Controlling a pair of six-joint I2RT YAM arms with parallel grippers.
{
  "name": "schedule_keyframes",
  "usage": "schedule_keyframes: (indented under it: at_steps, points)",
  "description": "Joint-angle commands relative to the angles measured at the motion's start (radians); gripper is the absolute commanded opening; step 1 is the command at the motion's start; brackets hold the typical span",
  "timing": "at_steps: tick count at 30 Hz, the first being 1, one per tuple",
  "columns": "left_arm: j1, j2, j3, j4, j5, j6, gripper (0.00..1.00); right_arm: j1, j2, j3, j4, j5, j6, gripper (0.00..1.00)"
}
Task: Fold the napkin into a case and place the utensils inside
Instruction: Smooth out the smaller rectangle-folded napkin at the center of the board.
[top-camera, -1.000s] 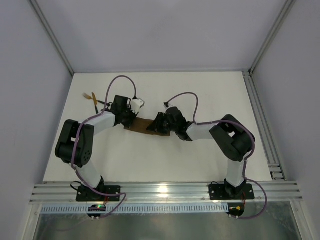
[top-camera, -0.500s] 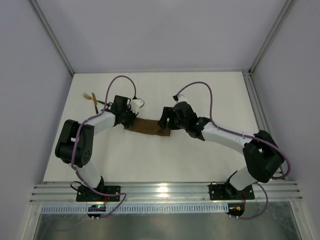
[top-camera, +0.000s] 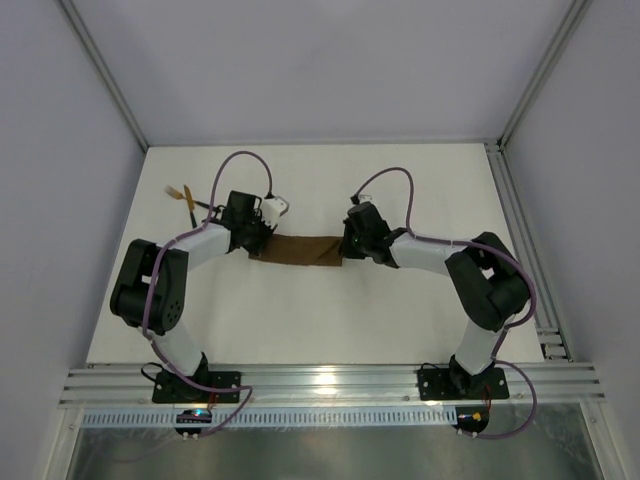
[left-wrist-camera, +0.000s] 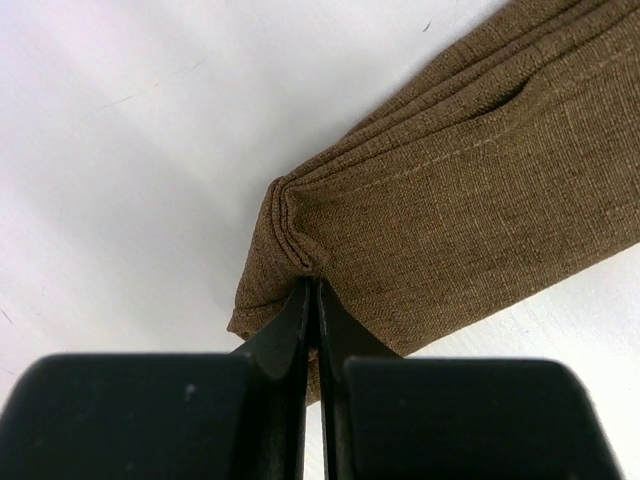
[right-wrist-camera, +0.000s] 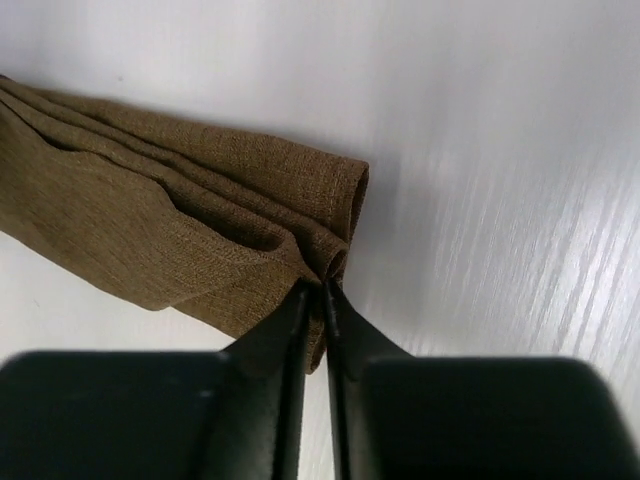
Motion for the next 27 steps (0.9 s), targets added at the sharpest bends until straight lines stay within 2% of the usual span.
schedule_keyframes:
  at_steps: [1,4,7,13,17,18,20,24,27]
  points:
    - [0.005,0.043,-0.051,-0.074,-0.045,-0.001,0.01,-0.040,0.008,0.003,0.107,-0.047,0.016,0.09]
    - [0.006,0.045,-0.048,-0.074,-0.045,0.001,0.01,-0.051,0.017,-0.001,0.159,-0.120,0.010,0.03]
    - [0.006,0.045,-0.049,-0.073,-0.044,-0.001,0.00,-0.071,0.034,-0.003,0.203,-0.175,0.040,0.03]
    - [0.005,0.031,-0.060,-0.076,-0.056,0.016,0.00,-0.105,0.066,0.028,0.205,-0.208,0.111,0.03]
    - [0.006,0.023,-0.066,-0.071,-0.067,0.022,0.00,-0.131,0.150,0.103,0.118,-0.230,0.108,0.03]
    - [0.006,0.023,-0.066,-0.070,-0.065,0.021,0.00,-0.140,0.181,0.110,0.111,-0.247,0.117,0.14]
    - [0.005,0.022,-0.068,-0.068,-0.065,0.018,0.00,-0.144,0.184,0.075,0.137,-0.260,0.138,0.25]
    - [0.000,0.025,-0.071,-0.070,-0.056,0.015,0.00,-0.144,0.083,-0.008,0.150,-0.171,0.129,0.28]
    - [-0.001,0.031,-0.068,-0.065,-0.058,0.007,0.00,-0.145,-0.026,0.021,0.067,-0.123,0.050,0.33]
